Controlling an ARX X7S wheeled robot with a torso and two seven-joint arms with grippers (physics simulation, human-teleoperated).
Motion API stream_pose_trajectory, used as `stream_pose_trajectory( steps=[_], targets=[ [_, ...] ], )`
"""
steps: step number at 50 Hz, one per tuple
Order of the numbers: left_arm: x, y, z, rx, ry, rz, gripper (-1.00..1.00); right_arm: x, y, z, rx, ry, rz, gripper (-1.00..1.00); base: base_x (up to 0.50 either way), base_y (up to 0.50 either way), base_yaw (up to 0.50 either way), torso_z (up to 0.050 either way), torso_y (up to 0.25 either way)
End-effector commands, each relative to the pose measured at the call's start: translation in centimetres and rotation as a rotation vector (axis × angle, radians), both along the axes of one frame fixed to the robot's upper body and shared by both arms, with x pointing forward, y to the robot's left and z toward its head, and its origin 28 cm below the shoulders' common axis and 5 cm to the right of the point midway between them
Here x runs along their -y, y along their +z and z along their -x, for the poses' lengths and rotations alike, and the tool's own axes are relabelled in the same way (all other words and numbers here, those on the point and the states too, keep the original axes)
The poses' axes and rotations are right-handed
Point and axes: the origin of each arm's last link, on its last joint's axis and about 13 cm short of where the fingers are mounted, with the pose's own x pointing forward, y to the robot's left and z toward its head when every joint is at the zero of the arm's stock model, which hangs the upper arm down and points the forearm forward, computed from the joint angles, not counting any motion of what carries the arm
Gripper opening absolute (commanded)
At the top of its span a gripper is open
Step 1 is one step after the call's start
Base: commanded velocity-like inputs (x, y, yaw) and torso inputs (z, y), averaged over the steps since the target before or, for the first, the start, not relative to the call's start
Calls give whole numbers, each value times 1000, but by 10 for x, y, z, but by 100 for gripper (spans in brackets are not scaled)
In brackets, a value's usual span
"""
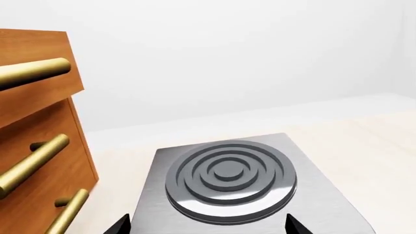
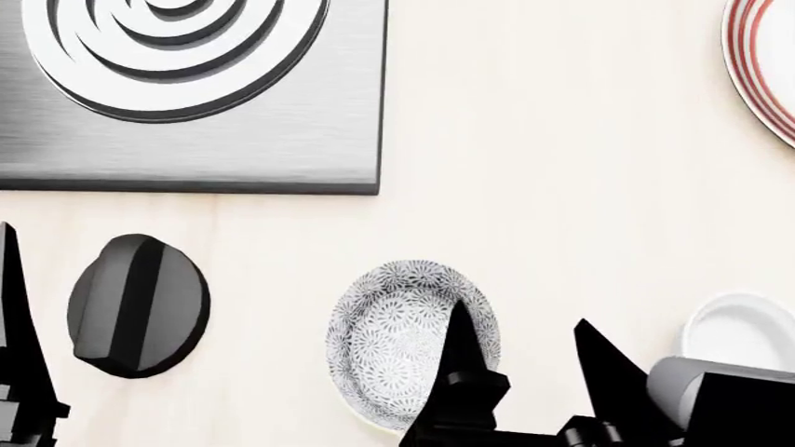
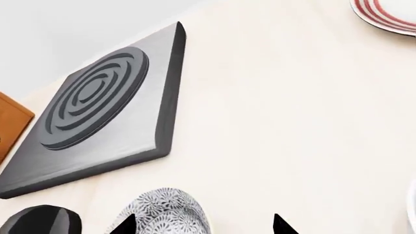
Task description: Pick the akita bowl next to the ramekin and place it on the plate.
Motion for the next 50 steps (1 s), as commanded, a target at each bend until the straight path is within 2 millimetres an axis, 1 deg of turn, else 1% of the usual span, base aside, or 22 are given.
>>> stream_pose_trajectory(
  steps=[1, 24, 41, 50],
  targets=[
    [0, 0, 0, 0, -1, 0, 100, -1, -5, -1, -31, -8, 35, 100, 0, 0, 0, 0, 0],
    [0, -1, 1, -3, -2, 0, 100, -5, -11, -9, -60, 13, 50, 100, 0, 0, 0, 0, 0],
    [-1, 0, 0, -1, 0, 0, 100, -6, -22, -19, -106, 17, 52, 100, 0, 0, 0, 0, 0],
    [-1, 1, 0, 1, 1, 1, 100, -7, -24, -22, -115, 22, 51, 100, 0, 0, 0, 0, 0]
  ],
)
